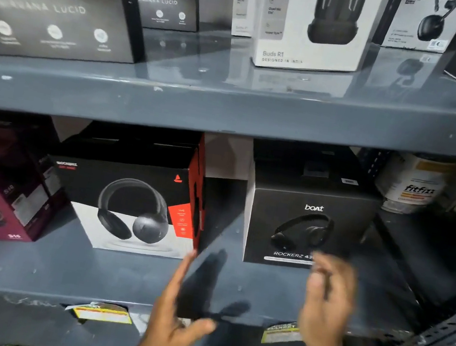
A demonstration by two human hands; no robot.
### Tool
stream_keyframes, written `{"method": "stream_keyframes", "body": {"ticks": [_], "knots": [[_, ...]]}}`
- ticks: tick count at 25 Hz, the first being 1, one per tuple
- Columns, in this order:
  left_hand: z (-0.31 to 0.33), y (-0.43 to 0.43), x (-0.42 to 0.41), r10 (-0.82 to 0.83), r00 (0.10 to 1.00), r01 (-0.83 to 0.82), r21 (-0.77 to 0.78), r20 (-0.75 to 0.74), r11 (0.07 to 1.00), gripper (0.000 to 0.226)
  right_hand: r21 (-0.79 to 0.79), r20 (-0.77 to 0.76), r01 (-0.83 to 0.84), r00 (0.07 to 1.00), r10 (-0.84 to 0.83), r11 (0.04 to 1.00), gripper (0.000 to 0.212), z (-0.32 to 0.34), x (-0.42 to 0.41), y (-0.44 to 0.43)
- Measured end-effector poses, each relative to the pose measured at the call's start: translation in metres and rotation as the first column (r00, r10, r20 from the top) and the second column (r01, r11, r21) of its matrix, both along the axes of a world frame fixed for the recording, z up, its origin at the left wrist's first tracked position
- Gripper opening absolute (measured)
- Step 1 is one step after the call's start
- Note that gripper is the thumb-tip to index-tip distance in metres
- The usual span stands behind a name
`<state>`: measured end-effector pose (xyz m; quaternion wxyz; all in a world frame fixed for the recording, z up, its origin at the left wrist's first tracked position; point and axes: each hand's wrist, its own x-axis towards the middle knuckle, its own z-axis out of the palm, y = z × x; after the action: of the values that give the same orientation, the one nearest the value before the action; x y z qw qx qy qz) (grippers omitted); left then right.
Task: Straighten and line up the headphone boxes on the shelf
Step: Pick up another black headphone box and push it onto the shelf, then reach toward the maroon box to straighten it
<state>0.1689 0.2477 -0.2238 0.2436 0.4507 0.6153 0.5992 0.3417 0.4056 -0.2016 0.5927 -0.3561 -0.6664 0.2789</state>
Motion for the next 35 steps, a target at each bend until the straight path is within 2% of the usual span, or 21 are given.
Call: {"method": "stream_keyframes", "body": {"ticks": [1, 2, 4, 5, 6, 8, 9, 11, 13, 16, 18, 20, 21, 24, 25, 28, 30, 32, 33, 34, 35], "knots": [[-0.006, -0.029, -0.008, 0.118, 0.993, -0.116, 0.062, -0.019, 0.991, 0.099, 0.079, 0.125, -0.219, 0.97, 0.209, 0.972, 0.028, -0.006, -0.016, -0.025], [-0.011, -0.047, -0.024, 0.255, 0.967, -0.254, 0.105, 0.006, 0.961, 0.101, 0.063, 0.226, -0.406, 0.895, 0.384, 0.911, 0.034, -0.006, -0.033, -0.045], [-0.007, -0.062, -0.066, 0.482, 0.84, -0.518, 0.106, 0.249, 0.849, 0.088, -0.098, 0.273, -0.546, 0.789, 0.55, 0.832, 0.052, -0.005, -0.068, -0.061], [-0.001, -0.065, -0.094, 0.555, 0.736, -0.628, 0.085, 0.387, 0.774, 0.07, -0.21, 0.223, -0.532, 0.791, 0.57, 0.82, 0.057, -0.001, -0.086, -0.062], [0.007, -0.063, -0.123, 0.576, 0.611, -0.699, 0.03, 0.543, 0.714, 0.053, -0.34, 0.14, -0.517, 0.798, 0.586, 0.785, 0.058, 0.001, -0.101, -0.058], [0.026, -0.052, -0.183, 0.405, 0.407, -0.667, -0.036, 0.819, 0.744, 0.054, -0.534, -0.037, -0.496, 0.822, 0.568, 0.684, 0.054, 0.009, -0.132, -0.052], [0.032, -0.045, -0.207, 0.332, 0.39, -0.631, -0.014, 0.859, 0.776, 0.059, -0.599, -0.09, -0.474, 0.841, 0.534, 0.646, 0.053, 0.015, -0.144, -0.05], [0.034, -0.027, -0.234, 0.294, 0.486, -0.535, 0.014, 0.823, 0.845, 0.069, -0.667, -0.189, -0.459, 0.866, 0.463, 0.587, 0.051, 0.022, -0.164, -0.042], [0.026, -0.01, -0.246, 0.239, 0.566, -0.41, 0.017, 0.789, 0.912, 0.076, -0.682, -0.281, -0.511, 0.844, 0.457, 0.524, 0.052, 0.023, -0.182, -0.037], [0.015, 0.001, -0.245, 0.191, 0.664, -0.26, -0.016, 0.723, 0.965, 0.059, -0.697, -0.356, -0.532, 0.839, 0.412, 0.481, 0.084, -0.003, -0.202, -0.028], [0.008, 0.003, -0.24, 0.277, 0.708, -0.242, -0.145, 0.65, 0.959, 0.059, -0.702, -0.374, -0.501, 0.864, 0.338, 0.505, 0.097, -0.032, -0.209, -0.021], [0.001, 0.003, -0.236, 0.327, 0.74, -0.217, -0.252, 0.588, 0.943, 0.07, -0.73, -0.303, -0.381, 0.925, 0.231, 0.567, 0.095, -0.029, -0.215, -0.03], [0.0, 0.002, -0.237, 0.35, 0.745, -0.228, -0.276, 0.569, 0.934, 0.07, -0.729, -0.281, -0.328, 0.944, 0.174, 0.601, 0.089, -0.017, -0.218, -0.039], [0.002, 0.006, -0.24, 0.445, 0.715, -0.32, -0.314, 0.539, 0.894, 0.062, -0.634, -0.297, -0.258, 0.952, 0.079, 0.729, 0.041, 0.012, -0.225, -0.056], [0.003, 0.006, -0.237, 0.47, 0.706, -0.345, -0.324, 0.529, 0.881, 0.064, -0.617, -0.262, -0.205, 0.964, 0.047, 0.76, 0.034, 0.014, -0.227, -0.058], [0.018, 0.005, -0.227, 0.443, 0.716, -0.331, -0.296, 0.54, 0.896, 0.059, -0.613, -0.232, -0.188, 0.971, 0.053, 0.768, 0.039, 0.007, -0.229, -0.048], [0.023, -0.008, -0.222, 0.413, 0.731, -0.358, -0.209, 0.544, 0.91, 0.052, -0.637, -0.235, -0.197, 0.97, 0.056, 0.745, 0.067, -0.006, -0.226, -0.046], [0.011, -0.04, -0.203, 0.398, 0.811, -0.432, -0.019, 0.428, 0.902, 0.042, -0.516, -0.041, -0.031, 0.999, 0.011, 0.856, 0.094, -0.019, -0.213, -0.057], [0.004, -0.063, -0.195, 0.423, 0.811, -0.485, 0.061, 0.403, 0.872, 0.035, -0.38, 0.036, 0.031, 0.999, -0.019, 0.925, 0.087, -0.021, -0.208, -0.07], [0.0, -0.092, -0.196, 0.484, 0.775, -0.578, 0.145, 0.405, 0.803, 0.031, -0.189, 0.102, -0.015, 0.994, 0.035, 0.982, 0.07, -0.019, -0.21, -0.094], [-0.003, -0.119, -0.208, 0.553, 0.736, -0.661, 0.237, 0.391, 0.712, 0.038, -0.038, 0.158, -0.142, 0.977, 0.146, 0.989, 0.054, -0.016, -0.216, -0.128]]}}
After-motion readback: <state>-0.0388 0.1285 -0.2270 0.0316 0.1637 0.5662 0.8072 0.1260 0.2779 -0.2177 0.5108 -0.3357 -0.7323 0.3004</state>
